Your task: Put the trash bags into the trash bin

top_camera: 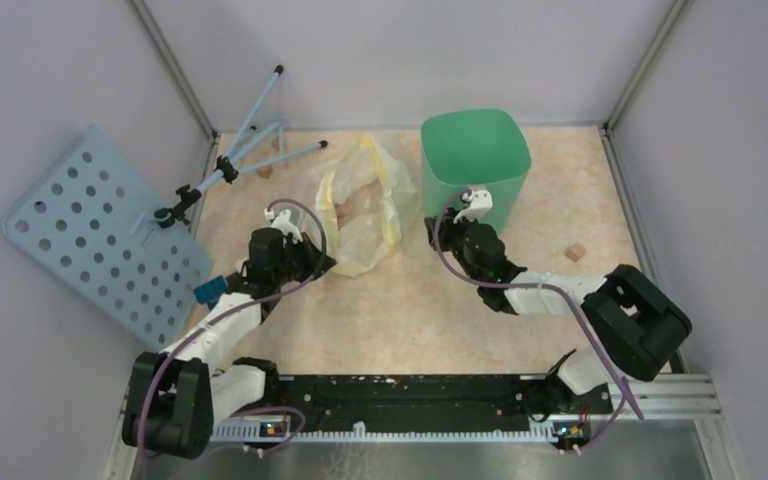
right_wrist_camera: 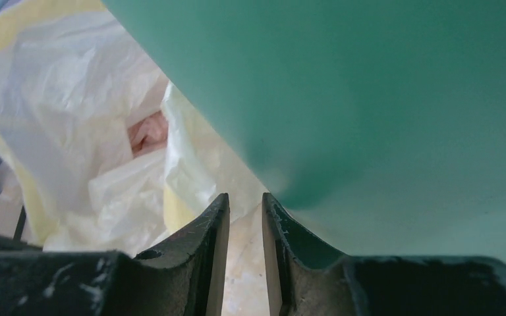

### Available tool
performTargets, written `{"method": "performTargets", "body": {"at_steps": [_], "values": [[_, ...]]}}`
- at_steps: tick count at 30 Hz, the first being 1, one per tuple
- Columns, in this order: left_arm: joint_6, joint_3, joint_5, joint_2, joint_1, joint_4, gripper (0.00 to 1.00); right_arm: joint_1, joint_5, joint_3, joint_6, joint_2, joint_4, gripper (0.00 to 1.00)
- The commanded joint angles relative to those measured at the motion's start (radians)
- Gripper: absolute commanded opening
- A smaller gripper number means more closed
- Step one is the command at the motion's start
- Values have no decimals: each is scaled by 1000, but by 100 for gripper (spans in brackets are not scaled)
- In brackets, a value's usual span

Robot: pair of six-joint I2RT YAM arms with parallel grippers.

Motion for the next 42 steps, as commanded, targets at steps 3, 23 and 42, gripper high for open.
{"method": "performTargets", "body": {"at_steps": [3, 23, 42], "values": [[28, -20, 19, -71, 3, -15, 0, -32, 208, 81, 52, 55, 52, 26], [45, -90, 150, -168, 2, -119, 0, -248, 40, 74, 42, -3, -119, 46], [15, -143, 123, -231, -4, -100, 0, 257, 445, 499, -41, 210, -650, 79]]}}
